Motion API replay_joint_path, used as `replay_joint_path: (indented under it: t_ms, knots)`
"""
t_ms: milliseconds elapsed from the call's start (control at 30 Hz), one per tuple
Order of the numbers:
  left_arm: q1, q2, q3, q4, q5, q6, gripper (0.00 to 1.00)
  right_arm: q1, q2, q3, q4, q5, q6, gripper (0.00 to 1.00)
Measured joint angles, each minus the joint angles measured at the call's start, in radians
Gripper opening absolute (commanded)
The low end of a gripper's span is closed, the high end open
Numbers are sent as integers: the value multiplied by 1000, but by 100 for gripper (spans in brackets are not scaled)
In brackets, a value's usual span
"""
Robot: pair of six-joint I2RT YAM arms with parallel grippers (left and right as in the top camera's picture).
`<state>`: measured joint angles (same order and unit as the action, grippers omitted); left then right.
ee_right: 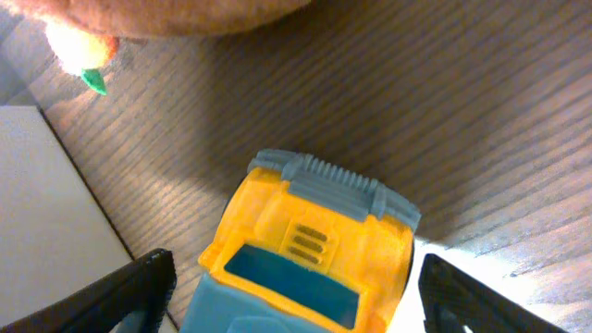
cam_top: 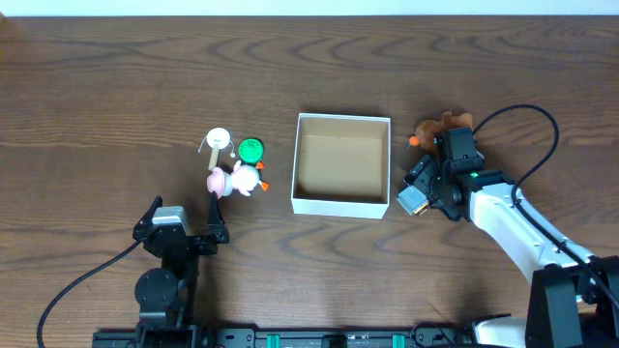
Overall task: Pack container
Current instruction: 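Lower the right gripper and grasp the yellow-grey toy truck, then carry the truck left with the right gripper into the white box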
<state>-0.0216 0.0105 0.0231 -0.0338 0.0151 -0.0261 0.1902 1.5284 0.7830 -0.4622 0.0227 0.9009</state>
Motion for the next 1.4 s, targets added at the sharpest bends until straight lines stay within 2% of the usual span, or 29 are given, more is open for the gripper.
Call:
replay_joint_path:
  t_ms: [100,167,367,533,633,800,1033,1133,1200,1400]
  knots:
    - [0,0,0,0,0,0,98,0,0,0,0,-14,13,50]
    - [0,0,0,0,0,0,98,0,-16,5,2,-17,20,43]
    - [0,0,0,0,0,0,98,-2,-26,11,0,-27,24,44]
    - [0,0,0,0,0,0,98,-2,-26,11,3,-27,-69,44]
    - [0,0,0,0,0,0,98,-2,-26,20,-13,-24,-166,40]
    - [0,0,0,0,0,0,98,-1,-26,95,-96,-9,-354,39]
    - [0,0,0,0,0,0,98,24,-38,334,-282,11,-666,40]
    - [0,0,0,0,0,0,98,62,-44,436,-341,16,-790,36]
    - [0,0,0,0,0,0,98,90,-45,484,-352,18,-857,30]
    - [0,0,0,0,0,0,98,189,-47,553,-343,19,-1045,29]
